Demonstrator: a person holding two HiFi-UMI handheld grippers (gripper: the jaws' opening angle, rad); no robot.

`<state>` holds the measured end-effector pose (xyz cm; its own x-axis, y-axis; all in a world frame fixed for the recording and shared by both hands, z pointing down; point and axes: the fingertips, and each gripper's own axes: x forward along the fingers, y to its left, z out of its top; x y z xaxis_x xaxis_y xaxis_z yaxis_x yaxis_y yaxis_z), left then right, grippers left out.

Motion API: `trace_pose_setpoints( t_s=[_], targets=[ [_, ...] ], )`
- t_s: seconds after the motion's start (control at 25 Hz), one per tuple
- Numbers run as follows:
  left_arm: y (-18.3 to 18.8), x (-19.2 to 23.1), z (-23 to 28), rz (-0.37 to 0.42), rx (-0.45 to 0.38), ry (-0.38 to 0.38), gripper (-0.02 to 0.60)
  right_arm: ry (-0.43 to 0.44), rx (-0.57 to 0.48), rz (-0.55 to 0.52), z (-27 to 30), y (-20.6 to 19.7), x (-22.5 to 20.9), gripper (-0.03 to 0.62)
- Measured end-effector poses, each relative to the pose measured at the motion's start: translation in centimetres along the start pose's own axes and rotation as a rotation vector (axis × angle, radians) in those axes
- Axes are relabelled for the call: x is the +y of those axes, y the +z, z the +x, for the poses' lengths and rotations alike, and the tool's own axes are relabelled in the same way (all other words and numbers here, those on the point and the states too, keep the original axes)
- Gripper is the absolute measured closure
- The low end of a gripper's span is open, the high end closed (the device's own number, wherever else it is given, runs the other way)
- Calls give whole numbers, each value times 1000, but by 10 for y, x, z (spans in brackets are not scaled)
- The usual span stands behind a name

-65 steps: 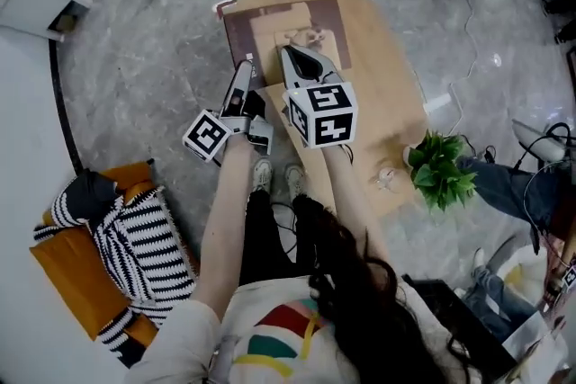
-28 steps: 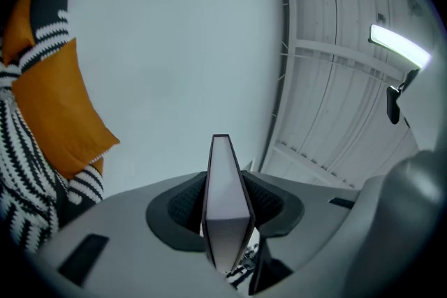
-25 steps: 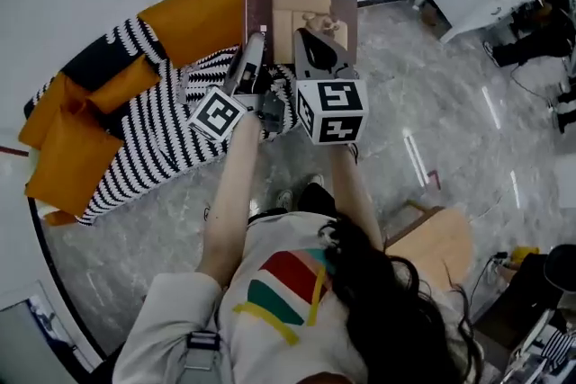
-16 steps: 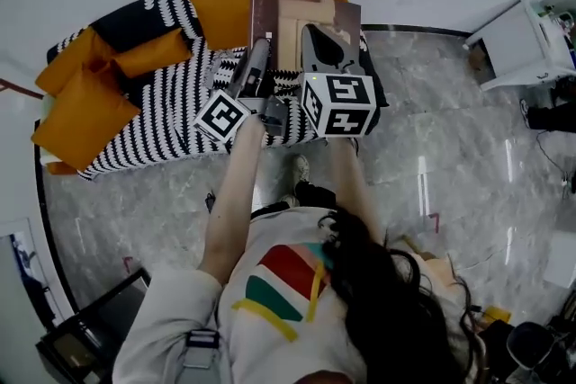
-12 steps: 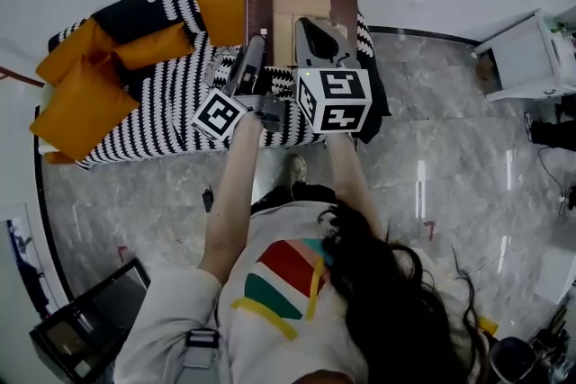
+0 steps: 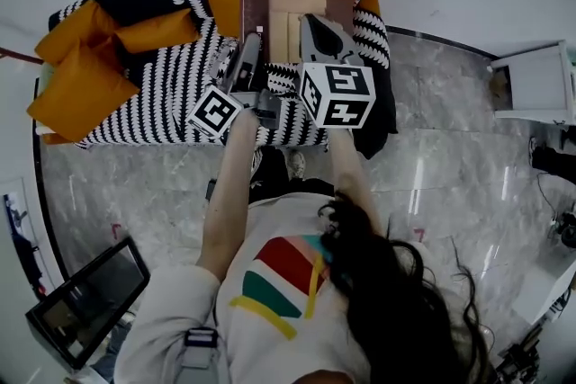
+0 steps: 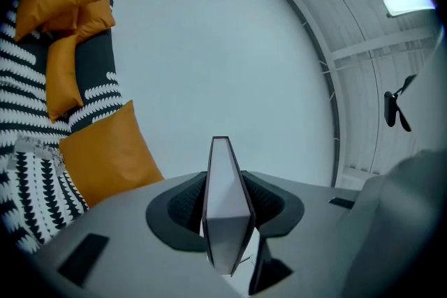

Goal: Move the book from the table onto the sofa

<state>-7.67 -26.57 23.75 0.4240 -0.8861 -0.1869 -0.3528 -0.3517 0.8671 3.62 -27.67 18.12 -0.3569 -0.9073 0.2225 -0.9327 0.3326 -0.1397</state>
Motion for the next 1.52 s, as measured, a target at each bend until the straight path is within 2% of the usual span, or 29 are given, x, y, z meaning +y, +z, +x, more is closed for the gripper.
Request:
trace_pose_setpoints(
  t_s=[0.32, 0.48, 0.6, 0.68, 0.8, 0.88, 0.96, 1.16, 1.28, 1.4, 1.44, 1.52],
  targets=[
    [-11, 75, 25, -70, 63, 105, 426, -38, 110, 71, 59, -42, -18, 582],
    [-29, 122, 24, -152, 87, 162, 426, -68, 153, 106, 84, -70, -30, 582],
    [-41, 152, 13, -169, 122, 162, 426, -78, 191, 99, 96, -98, -29, 582],
    [-50, 177, 5, -176, 124, 186, 427, -75, 217, 102, 104, -124, -30, 582],
    [-83, 225, -13, -277, 86, 273, 426, -60, 283, 126, 113, -181, -40, 582],
    [-98, 258, -14, -297, 73, 283, 426, -48, 320, 139, 126, -219, -47, 582],
    [-110, 292, -11, -292, 82, 303, 426, -37, 352, 144, 141, -254, -54, 582],
    [-129, 357, -26, -219, 163, 349, 426, -11, 426, 193, 170, -330, -51, 582],
    [-137, 383, -36, -199, 203, 376, 426, 8, 461, 207, 180, -363, -44, 582],
    [-136, 399, -38, -228, 183, 364, 426, 24, 464, 218, 191, -378, -42, 582],
    [-138, 402, -37, -211, 194, 367, 426, 27, 460, 215, 195, -379, -44, 583],
    [-151, 412, -38, -92, 295, 425, 416, 29, 452, 204, 199, -377, -48, 582]
  ],
)
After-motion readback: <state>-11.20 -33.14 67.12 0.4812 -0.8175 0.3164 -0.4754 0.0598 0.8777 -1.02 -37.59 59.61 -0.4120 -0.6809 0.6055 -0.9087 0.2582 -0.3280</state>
